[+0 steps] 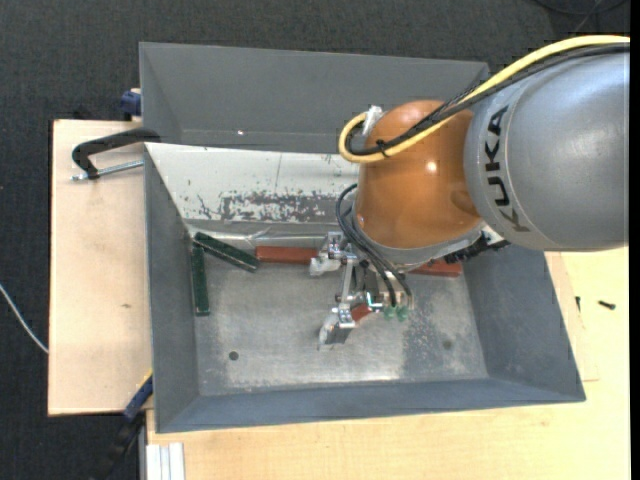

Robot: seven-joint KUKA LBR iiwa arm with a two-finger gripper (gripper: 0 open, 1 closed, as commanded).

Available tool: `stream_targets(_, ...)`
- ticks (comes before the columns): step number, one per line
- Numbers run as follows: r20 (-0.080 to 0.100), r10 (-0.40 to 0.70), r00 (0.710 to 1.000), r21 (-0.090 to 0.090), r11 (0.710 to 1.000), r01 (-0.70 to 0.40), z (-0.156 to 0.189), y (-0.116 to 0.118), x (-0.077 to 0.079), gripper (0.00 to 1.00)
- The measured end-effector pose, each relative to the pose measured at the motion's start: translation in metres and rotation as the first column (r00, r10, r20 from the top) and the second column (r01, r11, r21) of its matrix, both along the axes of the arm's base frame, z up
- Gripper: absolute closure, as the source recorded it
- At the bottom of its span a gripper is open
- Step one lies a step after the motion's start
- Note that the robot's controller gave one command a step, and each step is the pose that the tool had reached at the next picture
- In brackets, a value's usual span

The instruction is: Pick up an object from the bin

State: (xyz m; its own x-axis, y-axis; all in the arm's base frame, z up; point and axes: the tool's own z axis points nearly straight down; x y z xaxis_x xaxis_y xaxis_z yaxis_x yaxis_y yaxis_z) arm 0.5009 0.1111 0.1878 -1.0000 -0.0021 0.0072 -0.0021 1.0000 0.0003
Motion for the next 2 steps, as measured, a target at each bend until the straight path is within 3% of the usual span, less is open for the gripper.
stream_targets(1, 0.007, -0.002, 1.0, 0.001, 1.0, 0.002, 0.004, -0.001, 0.001, 0.0)
stream_targets(2, 0.014, 0.067, 0.998, 0.002, 0.998, -0.067, -0.045, -0.033, 0.012, 0.0)
